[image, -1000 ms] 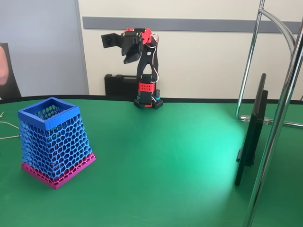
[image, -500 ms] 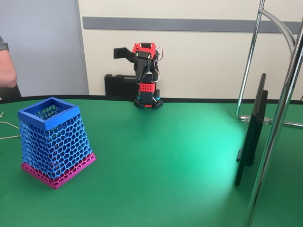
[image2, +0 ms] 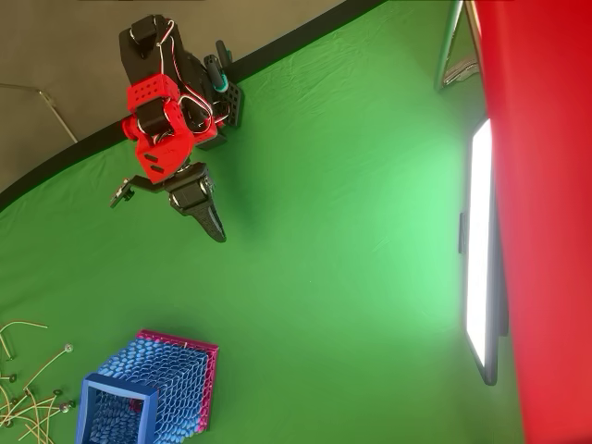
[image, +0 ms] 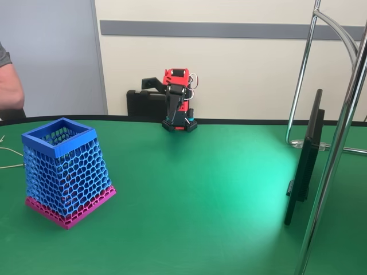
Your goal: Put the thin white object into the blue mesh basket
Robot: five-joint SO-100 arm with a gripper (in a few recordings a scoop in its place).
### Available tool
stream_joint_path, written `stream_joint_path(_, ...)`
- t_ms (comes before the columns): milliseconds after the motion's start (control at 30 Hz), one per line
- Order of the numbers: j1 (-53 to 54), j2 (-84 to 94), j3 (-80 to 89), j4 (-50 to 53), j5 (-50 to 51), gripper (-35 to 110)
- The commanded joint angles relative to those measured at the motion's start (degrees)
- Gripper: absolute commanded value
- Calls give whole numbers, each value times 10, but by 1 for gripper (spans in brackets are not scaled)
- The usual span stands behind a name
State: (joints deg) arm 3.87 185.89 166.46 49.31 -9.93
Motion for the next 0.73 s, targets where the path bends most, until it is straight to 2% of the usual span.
stream_joint_path(0, -7, 38, 16, 18, -5, 5)
stream_joint_path(167, -7, 46, 42, 24, 4, 1)
stream_joint_path(700, -18, 47, 102, 0, 29, 0)
